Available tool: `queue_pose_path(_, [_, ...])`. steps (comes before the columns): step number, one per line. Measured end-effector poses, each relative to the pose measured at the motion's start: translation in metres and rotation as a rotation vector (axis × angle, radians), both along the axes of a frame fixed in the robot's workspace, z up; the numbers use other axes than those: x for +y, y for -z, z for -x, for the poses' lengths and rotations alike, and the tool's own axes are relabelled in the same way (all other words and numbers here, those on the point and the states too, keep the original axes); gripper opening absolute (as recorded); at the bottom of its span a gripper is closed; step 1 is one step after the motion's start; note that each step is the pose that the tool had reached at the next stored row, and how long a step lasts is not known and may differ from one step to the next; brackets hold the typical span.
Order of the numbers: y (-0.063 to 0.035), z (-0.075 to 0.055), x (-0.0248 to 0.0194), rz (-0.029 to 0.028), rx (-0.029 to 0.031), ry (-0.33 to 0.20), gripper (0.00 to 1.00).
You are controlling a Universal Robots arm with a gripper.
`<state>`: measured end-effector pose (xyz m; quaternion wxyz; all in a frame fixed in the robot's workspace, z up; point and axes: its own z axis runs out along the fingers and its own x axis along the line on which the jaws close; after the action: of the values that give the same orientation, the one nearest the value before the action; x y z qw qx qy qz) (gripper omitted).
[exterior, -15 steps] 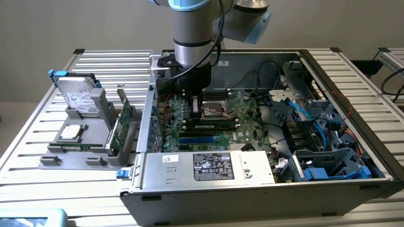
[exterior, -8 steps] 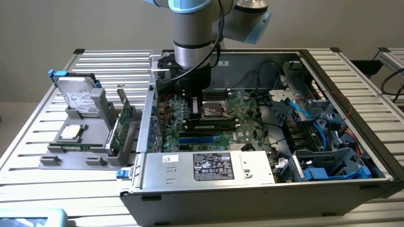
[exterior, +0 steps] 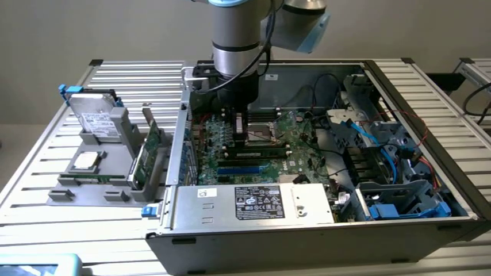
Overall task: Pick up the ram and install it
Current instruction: 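Press down the ram until it locks into place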
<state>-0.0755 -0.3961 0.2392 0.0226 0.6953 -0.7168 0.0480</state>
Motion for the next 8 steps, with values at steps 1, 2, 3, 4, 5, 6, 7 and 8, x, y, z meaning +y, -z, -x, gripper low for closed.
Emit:
queue_pose_path(1, [-0.0026,-0.003,0.0000,0.0001,0.0001,0.000,0.11])
queue_pose_path(2, [-0.0046,-0.008,0.0000,0.0002,0.0000,0.000,0.11])
queue_pose_path(3, [-0.0062,-0.012,0.0000,0.0001,0.0001,0.000,0.11])
queue_pose_path(4, [-0.0079,-0.016,0.0000,0.0001,0.0003,0.000,0.11])
queue_pose_path(5, [-0.0094,-0.021,-0.0001,0.0001,0.0005,0.000,0.11])
queue_pose_path(6, [-0.0107,-0.025,-0.0001,0.0003,0.0008,0.000,0.11])
queue_pose_path(7, [-0.0119,-0.029,-0.0002,0.0001,0.0009,0.000,0.11])
queue_pose_path(8, [-0.0130,-0.033,-0.0002,0.0001,0.0010,0.000,0.11])
